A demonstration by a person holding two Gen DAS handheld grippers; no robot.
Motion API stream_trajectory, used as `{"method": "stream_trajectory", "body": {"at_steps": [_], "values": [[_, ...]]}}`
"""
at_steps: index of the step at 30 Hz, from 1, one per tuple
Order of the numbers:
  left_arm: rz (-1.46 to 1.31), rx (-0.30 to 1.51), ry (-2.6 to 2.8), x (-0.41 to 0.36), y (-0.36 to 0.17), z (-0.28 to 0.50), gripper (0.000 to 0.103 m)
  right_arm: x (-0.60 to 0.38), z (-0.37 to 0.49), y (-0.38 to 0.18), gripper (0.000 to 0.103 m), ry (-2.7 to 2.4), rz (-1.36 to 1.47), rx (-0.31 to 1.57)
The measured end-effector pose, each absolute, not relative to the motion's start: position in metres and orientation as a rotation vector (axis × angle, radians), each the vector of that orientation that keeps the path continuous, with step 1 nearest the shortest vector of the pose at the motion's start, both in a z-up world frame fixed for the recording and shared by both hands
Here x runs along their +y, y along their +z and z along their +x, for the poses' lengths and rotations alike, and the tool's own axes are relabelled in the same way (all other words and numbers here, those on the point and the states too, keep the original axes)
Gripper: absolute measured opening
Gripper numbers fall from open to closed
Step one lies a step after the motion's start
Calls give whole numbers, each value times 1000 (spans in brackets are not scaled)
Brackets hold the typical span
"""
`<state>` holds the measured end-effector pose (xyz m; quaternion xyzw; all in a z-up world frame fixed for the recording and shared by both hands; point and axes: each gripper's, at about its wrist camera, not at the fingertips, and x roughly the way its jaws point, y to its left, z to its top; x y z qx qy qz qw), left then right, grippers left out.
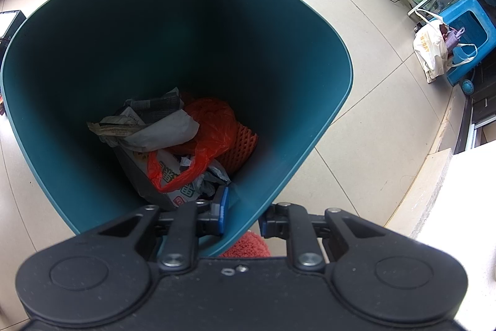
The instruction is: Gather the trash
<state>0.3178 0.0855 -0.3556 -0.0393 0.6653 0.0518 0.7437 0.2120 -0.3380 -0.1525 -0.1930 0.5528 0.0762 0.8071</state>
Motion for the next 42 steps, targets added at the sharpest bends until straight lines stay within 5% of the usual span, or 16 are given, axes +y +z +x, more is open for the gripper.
{"method": "stream_trajectory", "body": {"at_steps": [9, 33, 42], "values": [[-45, 1392, 104, 75, -311, 299, 74, -340, 214, -152, 19, 159, -416, 1177], [72, 1041, -233, -44, -40, 249, 74, -342, 209, -150, 19, 162, -402, 1157], [183, 1027, -460, -149, -33, 240, 74, -342, 208, -150, 19, 166, -399, 1155]]}}
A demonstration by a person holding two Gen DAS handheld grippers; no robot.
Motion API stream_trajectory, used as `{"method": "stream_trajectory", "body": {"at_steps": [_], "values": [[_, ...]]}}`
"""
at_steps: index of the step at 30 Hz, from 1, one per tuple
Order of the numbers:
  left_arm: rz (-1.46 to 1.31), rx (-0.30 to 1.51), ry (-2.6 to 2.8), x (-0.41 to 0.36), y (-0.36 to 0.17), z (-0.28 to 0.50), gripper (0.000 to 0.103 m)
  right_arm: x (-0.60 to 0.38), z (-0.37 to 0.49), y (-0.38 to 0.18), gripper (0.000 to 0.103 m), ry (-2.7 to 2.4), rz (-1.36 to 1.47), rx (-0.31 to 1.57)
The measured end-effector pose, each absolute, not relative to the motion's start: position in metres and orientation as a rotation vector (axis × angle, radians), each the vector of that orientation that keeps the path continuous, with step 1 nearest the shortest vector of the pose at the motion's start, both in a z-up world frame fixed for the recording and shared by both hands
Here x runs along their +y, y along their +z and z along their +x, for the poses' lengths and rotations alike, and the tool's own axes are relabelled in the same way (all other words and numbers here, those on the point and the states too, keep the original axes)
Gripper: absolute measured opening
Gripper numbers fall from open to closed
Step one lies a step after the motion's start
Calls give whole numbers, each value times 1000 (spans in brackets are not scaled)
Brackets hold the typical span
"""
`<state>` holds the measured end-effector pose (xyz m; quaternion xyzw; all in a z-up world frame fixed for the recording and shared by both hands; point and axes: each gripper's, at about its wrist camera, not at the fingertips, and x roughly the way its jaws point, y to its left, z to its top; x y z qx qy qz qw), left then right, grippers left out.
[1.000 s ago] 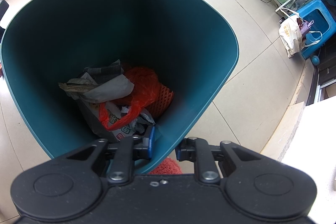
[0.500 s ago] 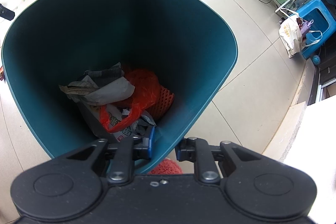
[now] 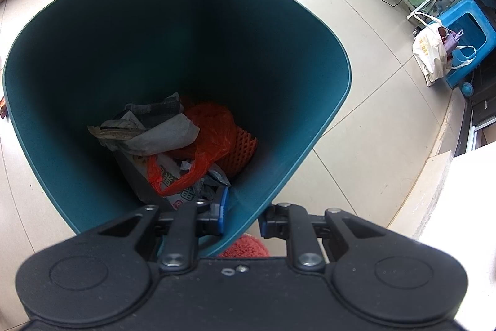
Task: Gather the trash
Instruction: 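Carry the cabbage leaf into the teal bin with the left gripper and release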
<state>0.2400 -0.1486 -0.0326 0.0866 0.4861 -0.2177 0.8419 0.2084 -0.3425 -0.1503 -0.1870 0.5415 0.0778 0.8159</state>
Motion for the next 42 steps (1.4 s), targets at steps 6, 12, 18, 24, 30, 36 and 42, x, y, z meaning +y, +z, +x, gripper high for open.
{"method": "stream_trajectory", "body": {"at_steps": [6, 12, 18, 24, 30, 36, 42], "values": [[234, 1114, -503, -196, -68, 264, 74, -343, 208, -150, 19, 168, -399, 1153], [294, 1193, -484, -218, -100, 277, 75, -342, 208, -150, 19, 169, -405, 1153], [356, 1185, -520, -235, -104, 269, 79, -342, 207, -150, 19, 172, -406, 1149], [342, 1152, -566, -241, -95, 264, 79, -342, 206, -150, 19, 174, -403, 1148], [294, 1109, -618, -230, -74, 254, 79, -342, 207, -150, 19, 173, -404, 1150], [271, 1045, -623, -213, -45, 242, 79, -342, 208, -151, 19, 173, -404, 1153], [215, 1020, -577, -165, -28, 238, 79, -343, 209, -151, 19, 173, -404, 1154]]}}
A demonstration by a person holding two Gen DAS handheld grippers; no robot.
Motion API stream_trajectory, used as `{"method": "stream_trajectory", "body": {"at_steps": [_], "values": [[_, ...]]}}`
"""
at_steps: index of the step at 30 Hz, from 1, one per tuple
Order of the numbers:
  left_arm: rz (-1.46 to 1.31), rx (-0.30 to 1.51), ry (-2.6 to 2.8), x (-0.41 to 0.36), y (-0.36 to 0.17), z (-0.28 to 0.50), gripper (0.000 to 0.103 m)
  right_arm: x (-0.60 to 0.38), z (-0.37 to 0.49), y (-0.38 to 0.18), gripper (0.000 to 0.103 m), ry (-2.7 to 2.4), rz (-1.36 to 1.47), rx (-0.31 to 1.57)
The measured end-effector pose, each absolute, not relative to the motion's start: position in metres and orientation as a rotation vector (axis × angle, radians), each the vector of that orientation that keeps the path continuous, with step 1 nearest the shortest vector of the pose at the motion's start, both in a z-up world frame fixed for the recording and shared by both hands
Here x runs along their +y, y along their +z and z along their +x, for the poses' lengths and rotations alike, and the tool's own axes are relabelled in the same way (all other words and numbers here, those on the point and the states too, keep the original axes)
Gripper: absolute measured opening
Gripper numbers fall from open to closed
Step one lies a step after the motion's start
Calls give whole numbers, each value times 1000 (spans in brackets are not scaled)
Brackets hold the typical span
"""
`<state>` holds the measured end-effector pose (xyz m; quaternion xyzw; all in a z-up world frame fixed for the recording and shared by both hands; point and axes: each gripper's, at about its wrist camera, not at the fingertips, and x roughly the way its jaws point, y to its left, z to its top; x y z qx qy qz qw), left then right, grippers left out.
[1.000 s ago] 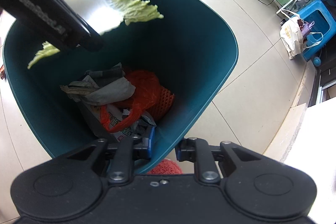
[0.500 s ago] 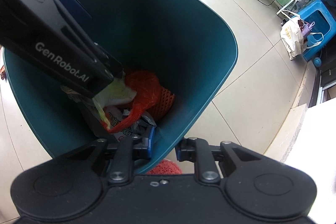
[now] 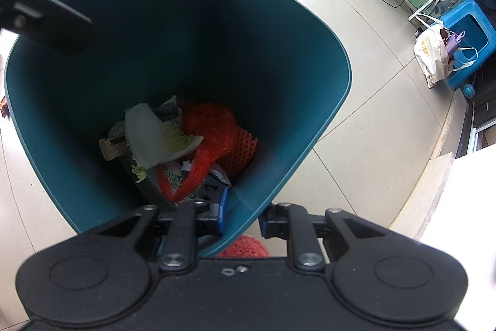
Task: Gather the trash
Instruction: 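Carry the cabbage leaf into the teal bin with the left gripper and release, then lower the left gripper to the orange chip packet and grasp it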
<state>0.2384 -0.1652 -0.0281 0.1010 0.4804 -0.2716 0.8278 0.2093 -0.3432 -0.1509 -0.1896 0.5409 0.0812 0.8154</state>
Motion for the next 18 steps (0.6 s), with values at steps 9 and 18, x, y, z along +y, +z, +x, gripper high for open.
{"method": "stream_trajectory", "body": {"at_steps": [9, 18], "values": [[51, 1064, -368, -57, -45, 254, 79, -342, 209, -152, 19, 168, -413, 1160], [-10, 1144, -78, 39, -97, 268, 79, -340, 210, -153, 19, 165, -417, 1164]]}}
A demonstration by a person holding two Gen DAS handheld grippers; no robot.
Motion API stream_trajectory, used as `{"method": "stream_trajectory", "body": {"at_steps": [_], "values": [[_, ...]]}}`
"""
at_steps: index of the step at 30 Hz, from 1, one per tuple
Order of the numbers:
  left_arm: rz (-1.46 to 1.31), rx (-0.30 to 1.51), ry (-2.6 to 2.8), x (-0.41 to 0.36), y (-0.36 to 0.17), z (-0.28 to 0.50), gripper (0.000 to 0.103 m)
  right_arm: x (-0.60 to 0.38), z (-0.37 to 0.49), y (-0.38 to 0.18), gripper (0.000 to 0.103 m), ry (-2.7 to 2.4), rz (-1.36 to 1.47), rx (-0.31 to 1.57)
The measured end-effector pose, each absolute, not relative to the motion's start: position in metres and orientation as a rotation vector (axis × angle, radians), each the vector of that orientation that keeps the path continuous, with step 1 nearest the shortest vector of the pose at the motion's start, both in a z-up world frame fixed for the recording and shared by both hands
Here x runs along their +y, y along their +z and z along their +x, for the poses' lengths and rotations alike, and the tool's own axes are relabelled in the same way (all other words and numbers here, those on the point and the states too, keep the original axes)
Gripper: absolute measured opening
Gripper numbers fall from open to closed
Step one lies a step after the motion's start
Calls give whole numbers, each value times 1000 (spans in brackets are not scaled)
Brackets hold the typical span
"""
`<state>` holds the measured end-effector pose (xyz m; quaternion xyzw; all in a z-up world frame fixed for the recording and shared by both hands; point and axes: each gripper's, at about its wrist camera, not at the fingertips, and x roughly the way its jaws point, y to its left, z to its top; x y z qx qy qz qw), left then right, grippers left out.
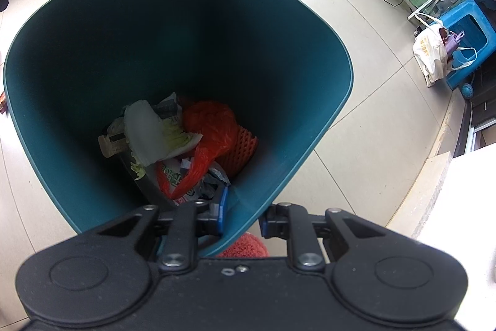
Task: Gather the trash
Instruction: 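Lower the left gripper to the orange chip packet and grasp it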
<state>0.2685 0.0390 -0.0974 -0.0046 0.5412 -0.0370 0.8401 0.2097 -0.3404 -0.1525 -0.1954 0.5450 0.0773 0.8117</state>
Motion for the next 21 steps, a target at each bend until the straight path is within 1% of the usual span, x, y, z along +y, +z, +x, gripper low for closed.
{"method": "stream_trajectory", "body": {"at_steps": [4, 7, 11, 17, 21], "values": [[-27, 1236, 37, 80, -149, 275, 79, -340, 210, -153, 20, 163, -417, 1167], [-51, 1339, 71, 104, -196, 275, 79, -340, 210, -153, 20, 161, -416, 1171], [-50, 1438, 109, 125, -252, 271, 79, -339, 211, -153, 20, 157, -419, 1175], [2, 1544, 61, 134, -304, 267, 79, -337, 211, -154, 20, 155, -423, 1180], [10, 1573, 45, 142, -323, 261, 79, -337, 212, -154, 20, 155, -427, 1187]]}}
